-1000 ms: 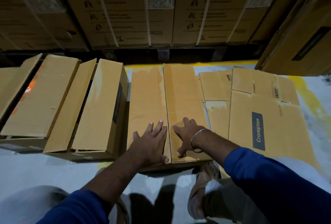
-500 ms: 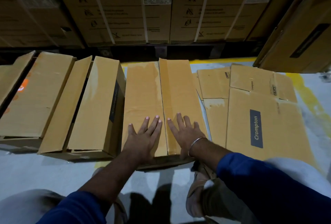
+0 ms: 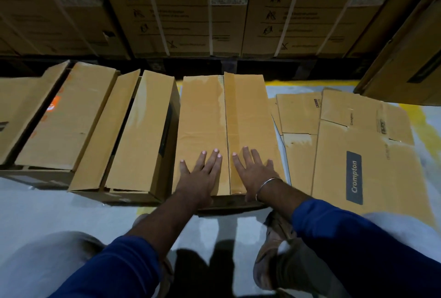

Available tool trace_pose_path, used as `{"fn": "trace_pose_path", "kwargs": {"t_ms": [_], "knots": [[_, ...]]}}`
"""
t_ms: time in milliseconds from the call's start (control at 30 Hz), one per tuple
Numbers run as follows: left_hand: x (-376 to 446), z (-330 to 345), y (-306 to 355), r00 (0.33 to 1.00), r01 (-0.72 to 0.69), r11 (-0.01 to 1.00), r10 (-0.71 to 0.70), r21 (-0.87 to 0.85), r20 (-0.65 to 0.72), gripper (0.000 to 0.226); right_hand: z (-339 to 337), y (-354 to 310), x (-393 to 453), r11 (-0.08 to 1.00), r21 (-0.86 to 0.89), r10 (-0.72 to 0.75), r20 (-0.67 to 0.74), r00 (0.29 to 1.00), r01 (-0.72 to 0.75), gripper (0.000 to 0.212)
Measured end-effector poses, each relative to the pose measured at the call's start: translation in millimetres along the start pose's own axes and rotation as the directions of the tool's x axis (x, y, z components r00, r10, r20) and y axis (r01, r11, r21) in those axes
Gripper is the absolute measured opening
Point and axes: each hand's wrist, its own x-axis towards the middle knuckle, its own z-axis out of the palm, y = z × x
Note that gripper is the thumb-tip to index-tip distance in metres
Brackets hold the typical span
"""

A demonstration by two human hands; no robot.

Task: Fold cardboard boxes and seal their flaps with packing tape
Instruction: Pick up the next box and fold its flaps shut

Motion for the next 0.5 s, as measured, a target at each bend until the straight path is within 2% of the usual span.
{"fn": "trace_pose_path", "kwargs": {"t_ms": [100, 167, 233, 267, 300, 400, 500], "knots": [[-2, -15, -2, 0.998, -0.012, 0.999, 0.014, -0.040, 0.055, 0.136, -20, 2, -4, 0.994, 0.110, -0.029, 0.074, 0.997, 0.021, 0.127], [-9, -28, -2, 0.998, -0.007, 0.997, 0.012, -0.077, 0.068, 0.138, -37, 4, -8, 0.982, 0.185, -0.063, 0.066, 0.996, 0.050, 0.095], [-21, -42, -5, 0.997, -0.001, 0.988, 0.011, -0.152, 0.071, 0.135, -55, 6, -16, 0.958, 0.275, -0.080, -0.001, 0.997, 0.077, 0.051], [-29, -51, -7, 0.998, -0.001, 0.981, 0.014, -0.196, 0.069, 0.133, -62, 7, -22, 0.946, 0.311, -0.082, -0.048, 0.995, 0.093, 0.037], [-39, -61, -9, 0.998, -0.004, 0.974, 0.019, -0.226, 0.060, 0.129, -69, 7, -30, 0.931, 0.347, -0.077, -0.109, 0.991, 0.111, 0.029], [-85, -101, -19, 1.000, 0.009, 0.968, -0.009, -0.250, -0.001, 0.102, -84, 3, -59, 0.856, 0.487, -0.002, -0.332, 0.943, 0.174, 0.030], [-151, -132, -37, 0.976, 0.056, 0.960, -0.111, -0.274, -0.189, 0.063, -103, -19, -93, 0.711, 0.616, 0.046, -0.523, 0.851, 0.340, 0.018]]}}
